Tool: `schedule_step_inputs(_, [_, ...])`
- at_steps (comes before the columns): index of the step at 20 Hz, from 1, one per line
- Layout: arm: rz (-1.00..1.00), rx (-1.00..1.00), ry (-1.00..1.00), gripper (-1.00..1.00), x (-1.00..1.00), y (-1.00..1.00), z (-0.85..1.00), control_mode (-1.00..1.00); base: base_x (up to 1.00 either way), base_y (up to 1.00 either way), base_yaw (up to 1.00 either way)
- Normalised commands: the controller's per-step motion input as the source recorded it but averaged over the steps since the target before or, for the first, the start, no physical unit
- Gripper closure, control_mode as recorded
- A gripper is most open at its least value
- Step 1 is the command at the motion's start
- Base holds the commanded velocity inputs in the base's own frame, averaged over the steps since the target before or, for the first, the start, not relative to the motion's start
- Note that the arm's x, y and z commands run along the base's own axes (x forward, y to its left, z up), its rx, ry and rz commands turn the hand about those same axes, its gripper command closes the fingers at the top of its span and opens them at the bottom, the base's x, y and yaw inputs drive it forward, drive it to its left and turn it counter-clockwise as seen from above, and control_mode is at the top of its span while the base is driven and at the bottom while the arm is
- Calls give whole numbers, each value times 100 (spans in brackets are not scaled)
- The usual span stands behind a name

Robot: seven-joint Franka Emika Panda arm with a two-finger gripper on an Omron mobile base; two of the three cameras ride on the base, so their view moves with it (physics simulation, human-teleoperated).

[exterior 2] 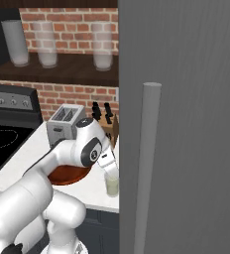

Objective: Grab a lemon wedge from the fridge and one ice cube from the ice bowl, and put them in the glass of lemonade.

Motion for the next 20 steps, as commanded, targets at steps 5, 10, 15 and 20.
schedule_step_inputs(5, [-1, 0, 0, 100, 0, -1, -11, -100, 0, 0, 0])
schedule_step_inputs(10, [-2, 0, 0, 100, 0, -2, -23, -100, 0, 0, 0])
schedule_step_inputs(15, [0, 0, 0, -100, 0, 0, 0, -100, 0, 0, 0])
schedule_step_inputs(20, [0, 0, 0, -100, 0, 0, 0, -100, 0, 0, 0])
